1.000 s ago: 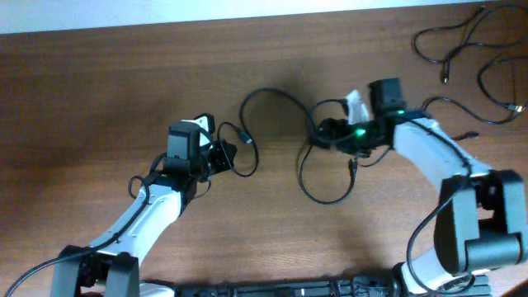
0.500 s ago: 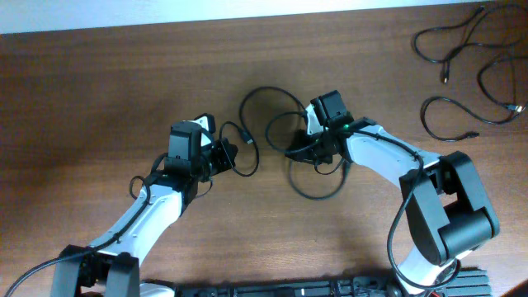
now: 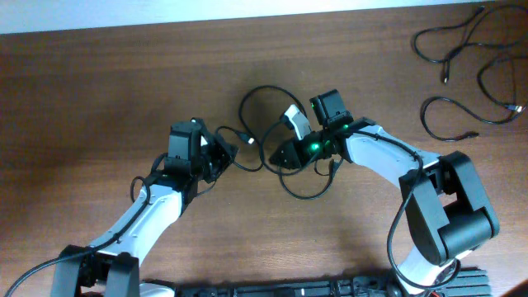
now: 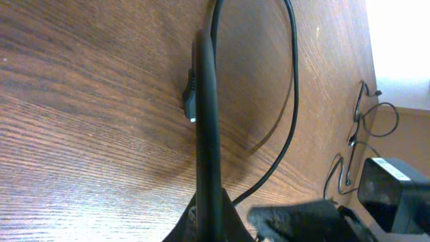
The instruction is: Untangle cables
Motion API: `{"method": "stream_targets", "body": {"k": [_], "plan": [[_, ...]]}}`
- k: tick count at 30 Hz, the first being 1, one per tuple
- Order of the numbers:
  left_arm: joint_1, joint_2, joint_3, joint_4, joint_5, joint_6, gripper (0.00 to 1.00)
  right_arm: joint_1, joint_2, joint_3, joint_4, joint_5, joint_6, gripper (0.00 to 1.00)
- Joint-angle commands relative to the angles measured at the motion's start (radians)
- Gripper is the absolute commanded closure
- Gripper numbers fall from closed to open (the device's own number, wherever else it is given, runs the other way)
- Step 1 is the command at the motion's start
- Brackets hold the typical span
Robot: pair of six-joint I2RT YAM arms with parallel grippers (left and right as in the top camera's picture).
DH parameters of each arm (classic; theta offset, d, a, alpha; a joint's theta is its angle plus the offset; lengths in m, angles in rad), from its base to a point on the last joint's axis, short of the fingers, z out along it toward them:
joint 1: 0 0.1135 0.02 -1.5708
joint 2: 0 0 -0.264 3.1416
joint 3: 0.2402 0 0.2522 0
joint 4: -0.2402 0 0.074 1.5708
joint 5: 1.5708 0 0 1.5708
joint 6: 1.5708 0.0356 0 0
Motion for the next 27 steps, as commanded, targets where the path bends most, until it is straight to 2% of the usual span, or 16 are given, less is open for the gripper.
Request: {"method": "stream_targets", "body": {"k": [1,3,5,9,11,12,13,15,16,18,21,27], "plan": [[0.006,-0.009,-0.003,-0.043,-0.039,-0.023,0.99,0.004,0.012,-0.005,-0.024,0.096,0.122,0.31],[0.006,-0.009,-0.003,-0.076,-0.065,-0.023,0.99,0.004,0.012,-0.005,-0.023,0.183,0.167,0.30],[0.006,-0.009,-0.003,-0.089,-0.075,-0.024,0.99,0.006,0.015,-0.005,-0.018,0.349,0.254,0.30],[0.006,-0.009,-0.003,-0.089,-0.075,-0.024,0.99,0.006,0.051,-0.005,0.043,0.358,0.306,0.30],[0.006,-0.009,-0.003,-0.089,-0.074,-0.024,1.00,0.006,0.098,-0.005,0.097,0.346,0.375,0.31],[0.006,-0.009,-0.003,-0.089,-0.074,-0.024,1.00,0.006,0.108,-0.005,0.113,0.338,0.406,0.38],[0.006,-0.009,-0.003,-0.089,-0.074,-0.024,1.00,0.006,0.113,-0.005,0.129,0.321,0.411,0.50],[0.006,-0.009,-0.003,-0.089,-0.074,-0.024,1.00,0.006,0.118,-0.005,0.161,0.297,0.410,0.84],[0.006,-0.009,-0.003,-0.091,-0.074,-0.024,1.00,0.006,0.118,-0.005,0.170,0.292,0.390,0.96],[0.006,-0.009,-0.003,-0.110,-0.056,-0.118,1.00,0.006,0.117,-0.005,0.192,0.214,0.255,0.96],[0.024,-0.009,-0.003,-0.130,0.032,-0.248,1.00,-0.009,0.117,-0.004,0.198,-0.077,0.022,0.96],[0.056,-0.009,-0.003,-0.135,0.092,-0.287,1.00,-0.016,0.111,-0.004,0.204,-0.476,-0.245,0.96]]}}
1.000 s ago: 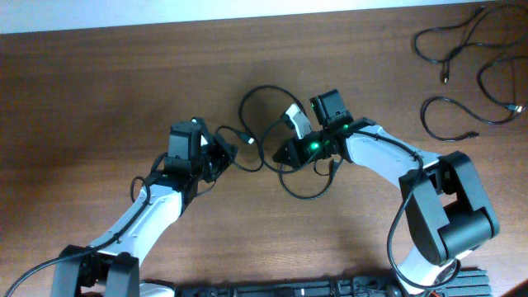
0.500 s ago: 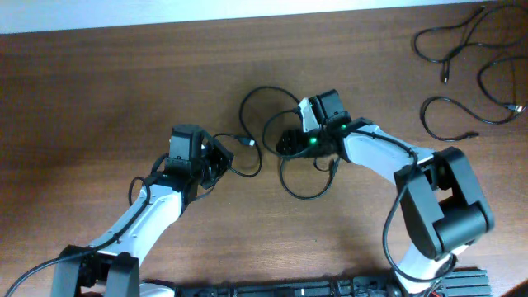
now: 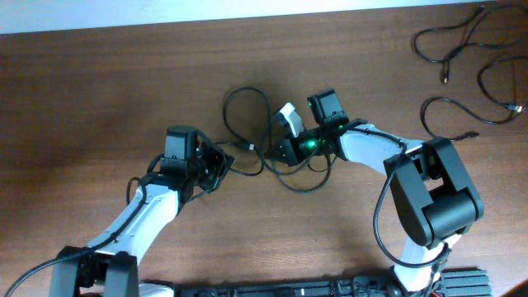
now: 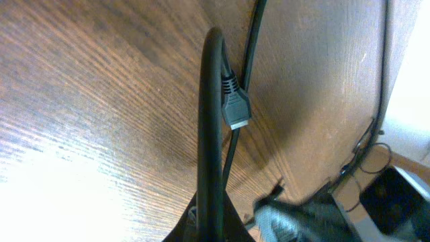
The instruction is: Untangle cables
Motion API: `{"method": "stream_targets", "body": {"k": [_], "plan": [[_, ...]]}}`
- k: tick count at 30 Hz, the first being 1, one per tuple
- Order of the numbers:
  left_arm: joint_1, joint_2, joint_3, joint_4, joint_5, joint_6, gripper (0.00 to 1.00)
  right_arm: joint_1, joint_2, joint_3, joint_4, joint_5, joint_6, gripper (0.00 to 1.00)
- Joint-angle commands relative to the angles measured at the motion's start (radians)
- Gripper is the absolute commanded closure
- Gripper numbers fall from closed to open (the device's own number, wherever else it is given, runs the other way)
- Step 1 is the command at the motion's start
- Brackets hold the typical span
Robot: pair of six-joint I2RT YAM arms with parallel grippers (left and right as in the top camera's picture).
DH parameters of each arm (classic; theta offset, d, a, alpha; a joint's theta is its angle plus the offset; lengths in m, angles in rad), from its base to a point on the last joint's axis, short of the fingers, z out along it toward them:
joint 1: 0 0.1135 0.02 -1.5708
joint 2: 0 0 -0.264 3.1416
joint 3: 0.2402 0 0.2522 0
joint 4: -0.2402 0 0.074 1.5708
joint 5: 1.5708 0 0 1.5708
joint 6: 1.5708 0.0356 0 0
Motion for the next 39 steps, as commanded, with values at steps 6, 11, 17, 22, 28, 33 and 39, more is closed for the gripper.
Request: {"method": "stream_targets", "body": {"k": [6,11,17,22,28,33,39], "plan": [[0.054,-0.009,-0.003,-0.023,0.101,-0.048,1.00,0.034,0.003,-0.009,0.013,-0.284,-0.344,0.88],[0.054,-0.009,-0.003,-0.024,0.142,-0.047,1.00,0.100,0.003,-0.009,0.038,-0.077,-0.363,0.74],[0.054,-0.009,-0.003,-0.023,0.145,-0.055,1.00,0.155,0.003,-0.009,0.065,-0.047,-0.363,0.65],[0.055,-0.009,-0.003,-0.019,0.141,-0.106,1.00,0.168,0.003,-0.009,0.071,-0.037,-0.363,0.56],[0.055,-0.009,-0.003,0.003,0.139,-0.142,1.00,0.168,0.003,-0.009,0.072,-0.035,-0.362,0.69],[0.053,-0.009,-0.003,-0.014,0.141,-0.150,0.29,0.140,0.002,0.007,0.078,0.010,-0.260,0.96],[0.110,-0.009,-0.003,-0.065,0.142,0.225,0.01,-0.074,-0.184,0.042,-0.141,0.071,-0.201,0.96]]}}
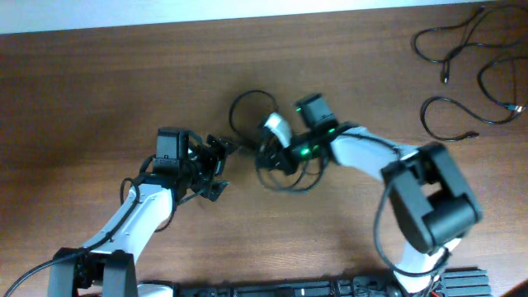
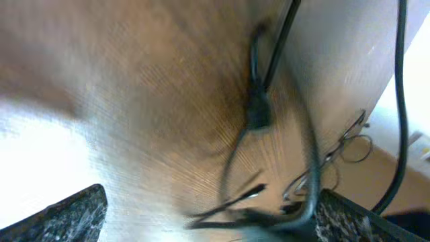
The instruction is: Untangle cables
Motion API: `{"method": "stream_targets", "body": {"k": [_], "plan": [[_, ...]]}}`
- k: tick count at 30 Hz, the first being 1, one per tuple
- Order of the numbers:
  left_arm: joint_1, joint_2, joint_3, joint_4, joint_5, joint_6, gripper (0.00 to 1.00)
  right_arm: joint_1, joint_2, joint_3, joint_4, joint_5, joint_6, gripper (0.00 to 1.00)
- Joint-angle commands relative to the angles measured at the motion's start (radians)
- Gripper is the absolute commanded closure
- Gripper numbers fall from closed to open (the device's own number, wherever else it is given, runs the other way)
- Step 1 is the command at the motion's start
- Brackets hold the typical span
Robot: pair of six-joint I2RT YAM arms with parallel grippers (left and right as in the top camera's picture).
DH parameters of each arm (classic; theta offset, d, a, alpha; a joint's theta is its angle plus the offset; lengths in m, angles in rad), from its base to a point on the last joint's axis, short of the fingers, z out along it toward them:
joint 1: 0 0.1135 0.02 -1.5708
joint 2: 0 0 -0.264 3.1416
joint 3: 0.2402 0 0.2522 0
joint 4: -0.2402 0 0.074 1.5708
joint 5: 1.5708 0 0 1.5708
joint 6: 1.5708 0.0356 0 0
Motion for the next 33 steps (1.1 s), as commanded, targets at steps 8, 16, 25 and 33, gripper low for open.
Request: {"method": "stream_targets", "body": {"k": [8,16,25,33], "plan": [[0.147,-0.009,-0.003,0.025,0.006,0.367,0.01,-0.335,-0.591,0.030,-0.325,0.336,0.023,0.96],[0.147,-0.009,-0.003,0.028,-0.055,0.405,0.01,-0.529,-0.890,0.030,-0.417,1.229,0.225,0.96],[0.147,-0.009,-0.003,0.024,-0.085,0.405,0.01,-0.840,-0.748,0.029,-0.463,1.616,0.507,0.96],[0.147,-0.009,-0.003,-0.043,-0.085,0.412,0.01,-1.004,-0.356,0.029,-0.231,1.571,0.529,0.96]]}}
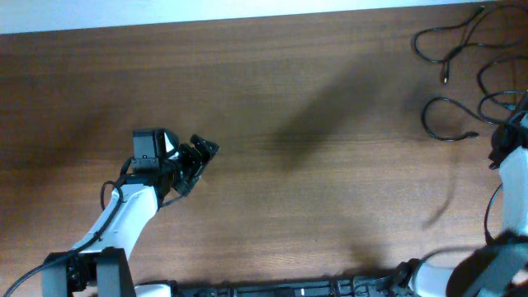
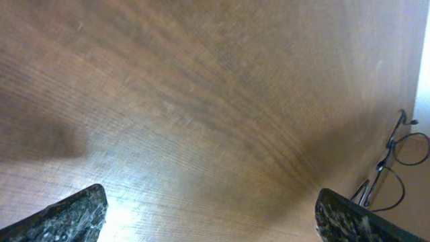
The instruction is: Untangle cables
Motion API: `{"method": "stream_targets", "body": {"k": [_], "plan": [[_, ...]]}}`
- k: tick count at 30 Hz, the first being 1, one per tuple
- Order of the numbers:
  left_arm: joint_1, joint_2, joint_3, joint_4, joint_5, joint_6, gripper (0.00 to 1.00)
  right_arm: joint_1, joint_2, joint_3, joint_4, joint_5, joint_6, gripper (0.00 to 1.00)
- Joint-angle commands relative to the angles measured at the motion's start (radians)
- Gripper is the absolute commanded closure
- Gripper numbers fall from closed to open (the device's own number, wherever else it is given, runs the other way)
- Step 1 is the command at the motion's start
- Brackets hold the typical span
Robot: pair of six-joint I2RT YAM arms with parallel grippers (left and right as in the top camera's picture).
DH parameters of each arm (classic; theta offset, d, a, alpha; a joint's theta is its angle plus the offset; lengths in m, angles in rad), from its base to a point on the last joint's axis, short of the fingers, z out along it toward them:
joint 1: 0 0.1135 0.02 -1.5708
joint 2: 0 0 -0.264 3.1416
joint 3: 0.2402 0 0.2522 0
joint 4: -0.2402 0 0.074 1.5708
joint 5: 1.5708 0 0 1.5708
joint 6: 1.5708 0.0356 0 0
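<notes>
Several black cables lie at the table's far right: one loop [image 1: 450,41] at the back, one loop [image 1: 450,115] below it, and more strands [image 1: 502,97] by the edge. The left wrist view shows some of them as cables [image 2: 396,154] far off. My left gripper [image 1: 202,165] [image 2: 209,196] stands open over bare wood at the left, with nothing between its fingers [image 2: 74,215]. The right arm [image 1: 516,169] is at the right edge. Its dark gripper end [image 1: 500,150] sits beside those strands, too small to read. No cable lies in the middle.
The wooden table [image 1: 313,190] runs to a pale wall strip [image 1: 165,12] along the back. A dark rail [image 1: 330,289] lies at the front edge between the arm bases.
The tangled bunch is gone from the table's middle. My right arm has gone from the centre to the far right edge. The left gripper, still open, sits farther left.
First my left gripper was shut on a cable of the central tangle while the right gripper was at its other side. Both then stood a little farther left, still holding. Later the left gripper was open beside the bunch. Now the middle is bare and the arms are apart.
</notes>
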Motion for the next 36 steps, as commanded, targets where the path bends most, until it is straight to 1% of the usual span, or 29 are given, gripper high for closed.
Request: {"method": "stream_targets", "body": {"k": [1,4,7,10,13,14,17,18,20,22,23,24,29,33,35,36], "plan": [[0.003,-0.009,-0.003,-0.018,-0.011,0.020,0.01,-0.032,0.088,0.009,0.101,0.013,0.007,0.96],[0.003,-0.009,-0.003,-0.018,-0.011,0.020,0.01,-0.048,0.149,0.009,0.185,0.006,0.008,0.96],[0.003,-0.009,-0.003,-0.018,-0.011,0.020,0.01,-0.068,0.192,0.009,0.217,-0.073,0.008,0.96],[0.003,-0.009,-0.003,-0.018,-0.011,0.020,0.01,-0.092,0.249,0.009,0.208,-0.126,0.009,0.96],[0.003,-0.009,-0.003,-0.018,-0.011,0.020,0.01,-0.100,0.294,0.008,0.203,-0.130,0.009,0.96],[0.003,-0.009,-0.003,-0.018,-0.011,0.020,0.01,-0.100,0.303,0.008,0.201,-0.130,0.009,0.93],[0.003,-0.009,-0.003,-0.018,-0.011,0.020,0.01,-0.100,0.306,0.008,0.207,-0.130,0.029,0.80],[0.003,-0.009,-0.003,-0.018,-0.011,0.020,0.01,-0.100,0.306,0.008,0.213,-0.130,0.032,0.70],[0.003,-0.009,-0.003,-0.018,-0.011,0.020,0.01,-0.100,0.306,0.008,0.226,-0.130,0.034,0.56],[0.003,-0.009,-0.003,-0.018,-0.011,0.020,0.01,-0.100,0.306,0.009,0.254,-0.130,0.034,0.37],[0.003,-0.009,-0.003,-0.018,-0.011,0.020,0.01,-0.099,0.306,0.009,0.260,-0.130,0.034,0.32],[0.003,-0.009,-0.003,-0.018,-0.011,0.020,0.01,-0.099,0.306,0.009,0.261,-0.132,0.034,0.31],[0.003,-0.009,-0.003,-0.018,-0.011,0.020,0.01,-0.099,0.306,0.009,0.261,-0.231,0.034,0.31],[0.003,-0.009,-0.003,-0.018,-0.011,0.020,0.01,-0.098,0.306,0.009,0.261,-0.377,0.034,0.31],[0.003,-0.009,-0.003,-0.018,-0.011,0.020,0.01,-0.098,0.306,0.009,0.257,-0.380,0.034,0.30],[0.003,-0.009,-0.003,-0.018,-0.011,0.020,0.01,-0.098,0.304,0.010,0.257,-0.380,0.025,0.22]]}}
